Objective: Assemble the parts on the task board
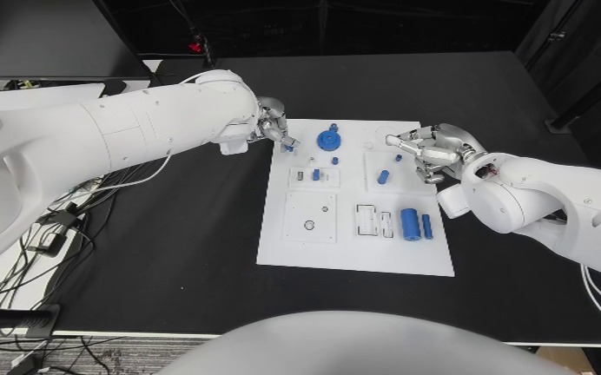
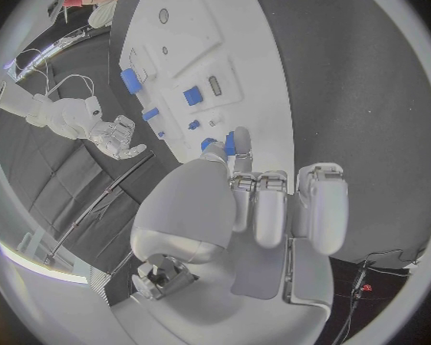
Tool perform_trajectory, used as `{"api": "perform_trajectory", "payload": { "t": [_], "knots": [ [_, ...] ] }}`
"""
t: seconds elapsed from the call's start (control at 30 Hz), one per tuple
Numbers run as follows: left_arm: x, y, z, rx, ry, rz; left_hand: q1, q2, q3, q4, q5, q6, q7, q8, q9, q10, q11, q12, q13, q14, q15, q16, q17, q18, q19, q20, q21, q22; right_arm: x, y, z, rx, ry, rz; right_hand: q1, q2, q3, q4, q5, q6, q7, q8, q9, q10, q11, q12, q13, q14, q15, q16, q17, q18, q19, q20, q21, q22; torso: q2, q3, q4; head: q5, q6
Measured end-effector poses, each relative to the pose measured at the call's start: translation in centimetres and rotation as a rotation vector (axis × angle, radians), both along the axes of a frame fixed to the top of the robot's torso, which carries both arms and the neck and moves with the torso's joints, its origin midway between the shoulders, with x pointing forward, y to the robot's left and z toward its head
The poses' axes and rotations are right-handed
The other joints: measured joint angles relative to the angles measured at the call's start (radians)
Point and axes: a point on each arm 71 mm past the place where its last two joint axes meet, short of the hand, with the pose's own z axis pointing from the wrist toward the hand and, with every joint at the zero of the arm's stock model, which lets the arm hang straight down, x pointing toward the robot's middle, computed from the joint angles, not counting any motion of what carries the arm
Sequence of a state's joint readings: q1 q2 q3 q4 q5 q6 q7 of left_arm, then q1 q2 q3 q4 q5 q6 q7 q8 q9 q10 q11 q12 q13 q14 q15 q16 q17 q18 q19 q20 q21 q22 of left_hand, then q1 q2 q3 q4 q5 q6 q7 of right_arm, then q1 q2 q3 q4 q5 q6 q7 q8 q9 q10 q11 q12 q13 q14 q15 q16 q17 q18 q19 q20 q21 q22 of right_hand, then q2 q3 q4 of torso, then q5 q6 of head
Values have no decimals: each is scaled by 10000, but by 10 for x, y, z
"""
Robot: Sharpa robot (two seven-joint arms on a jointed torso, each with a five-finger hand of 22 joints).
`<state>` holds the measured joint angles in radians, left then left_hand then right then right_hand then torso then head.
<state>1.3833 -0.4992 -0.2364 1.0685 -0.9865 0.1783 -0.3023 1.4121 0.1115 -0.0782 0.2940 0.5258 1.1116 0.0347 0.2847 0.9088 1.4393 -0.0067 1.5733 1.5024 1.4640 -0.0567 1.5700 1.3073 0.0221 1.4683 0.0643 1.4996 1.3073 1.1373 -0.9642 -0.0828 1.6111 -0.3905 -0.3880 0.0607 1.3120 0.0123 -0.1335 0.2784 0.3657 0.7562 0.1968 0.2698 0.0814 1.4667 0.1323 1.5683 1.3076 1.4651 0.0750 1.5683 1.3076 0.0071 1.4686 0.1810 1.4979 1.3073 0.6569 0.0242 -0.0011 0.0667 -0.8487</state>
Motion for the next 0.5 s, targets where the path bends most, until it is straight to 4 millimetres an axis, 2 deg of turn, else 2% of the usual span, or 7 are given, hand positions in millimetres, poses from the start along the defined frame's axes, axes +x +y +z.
{"api": "perform_trajectory", "payload": {
  "t": [0.27,0.5],
  "knots": [
    [-19,-7,0,-54,54,-67,80,-80,112,58,20,1,1,-1,19,-13,13,0,-73,-12,13,0,0,0,0,0,0,0,-1,1,0,15,3,28,0,0,0,0,0,0,0,0,0,0,0,0,0,0,0,0,-1,1,0,0,0,0,12,0,2,12,-24],
    [-27,-14,-2,22,121,-30,96,-96,152,98,21,2,2,-3,18,-13,13,0,-102,-13,14,0,0,0,0,0,0,0,-1,1,0,15,0,26,0,0,0,0,0,0,0,0,0,0,0,0,0,0,0,0,-1,1,0,0,0,0,12,-2,9,26,-51]
  ]
}}
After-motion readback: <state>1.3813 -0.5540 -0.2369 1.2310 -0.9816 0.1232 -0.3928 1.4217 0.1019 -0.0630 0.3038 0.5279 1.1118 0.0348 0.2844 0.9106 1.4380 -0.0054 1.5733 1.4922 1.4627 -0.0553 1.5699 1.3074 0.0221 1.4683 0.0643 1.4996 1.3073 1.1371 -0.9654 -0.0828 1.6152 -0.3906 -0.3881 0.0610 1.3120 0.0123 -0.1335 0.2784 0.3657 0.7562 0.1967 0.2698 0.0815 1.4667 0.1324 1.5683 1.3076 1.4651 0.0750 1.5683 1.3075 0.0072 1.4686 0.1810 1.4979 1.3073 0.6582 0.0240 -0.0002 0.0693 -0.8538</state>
